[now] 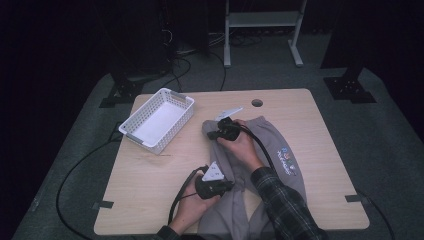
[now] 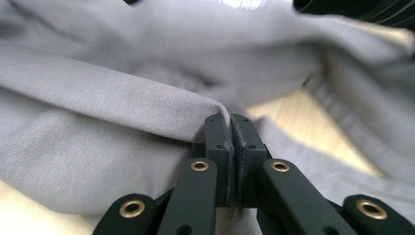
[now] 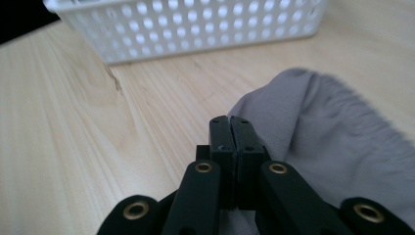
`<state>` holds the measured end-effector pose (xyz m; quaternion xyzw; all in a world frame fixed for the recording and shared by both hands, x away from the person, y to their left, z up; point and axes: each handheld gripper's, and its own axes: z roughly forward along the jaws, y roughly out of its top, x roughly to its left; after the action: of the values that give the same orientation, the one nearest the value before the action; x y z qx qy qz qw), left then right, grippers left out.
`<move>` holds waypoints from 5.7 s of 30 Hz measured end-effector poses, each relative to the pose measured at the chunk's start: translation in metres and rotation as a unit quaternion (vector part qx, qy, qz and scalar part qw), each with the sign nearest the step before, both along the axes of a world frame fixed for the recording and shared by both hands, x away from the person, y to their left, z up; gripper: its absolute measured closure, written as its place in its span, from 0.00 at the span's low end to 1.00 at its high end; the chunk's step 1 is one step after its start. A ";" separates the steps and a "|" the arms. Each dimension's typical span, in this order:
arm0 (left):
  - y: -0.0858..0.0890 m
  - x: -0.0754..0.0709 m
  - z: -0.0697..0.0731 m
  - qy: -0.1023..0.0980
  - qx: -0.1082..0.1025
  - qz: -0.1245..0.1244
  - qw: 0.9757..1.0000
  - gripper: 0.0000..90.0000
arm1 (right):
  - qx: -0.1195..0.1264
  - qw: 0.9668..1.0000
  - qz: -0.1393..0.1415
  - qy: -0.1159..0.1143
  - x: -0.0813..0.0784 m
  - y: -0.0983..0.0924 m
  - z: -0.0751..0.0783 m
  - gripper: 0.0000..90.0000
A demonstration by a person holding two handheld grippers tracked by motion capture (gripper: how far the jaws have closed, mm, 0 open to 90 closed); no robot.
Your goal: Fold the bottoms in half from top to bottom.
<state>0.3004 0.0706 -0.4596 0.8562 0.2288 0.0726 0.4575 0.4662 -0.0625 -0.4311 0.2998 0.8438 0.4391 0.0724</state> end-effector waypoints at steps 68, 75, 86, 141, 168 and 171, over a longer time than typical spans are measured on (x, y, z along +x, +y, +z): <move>-0.070 0.058 -0.016 -0.016 0.076 0.007 0.997 0.71 | -0.045 0.995 -0.084 0.029 -0.172 -0.187 -0.026 0.52; -0.070 0.058 -0.017 -0.011 0.073 0.018 0.997 0.77 | -0.084 0.992 -0.088 0.034 -0.172 -0.191 -0.040 0.70; -0.026 0.055 -0.013 -0.021 0.105 0.051 0.993 0.84 | -0.093 0.994 -0.064 0.010 -0.161 -0.169 -0.041 0.96; 0.043 0.054 -0.013 -0.009 0.101 0.104 0.989 0.92 | 0.001 0.995 0.097 -0.009 -0.171 -0.109 -0.009 0.97; 0.042 0.054 -0.013 -0.010 0.098 0.104 0.990 0.93 | -0.008 1.000 -0.007 -0.016 -0.167 -0.180 -0.003 0.71; 0.042 0.054 -0.014 -0.007 0.095 0.107 0.990 0.93 | -0.017 0.999 -0.031 -0.034 -0.148 -0.174 0.000 0.74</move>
<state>0.3540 0.1123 -0.4731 0.8659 0.3077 0.1483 0.3655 0.3182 -0.2368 -0.4311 0.3095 0.8386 0.4320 0.1194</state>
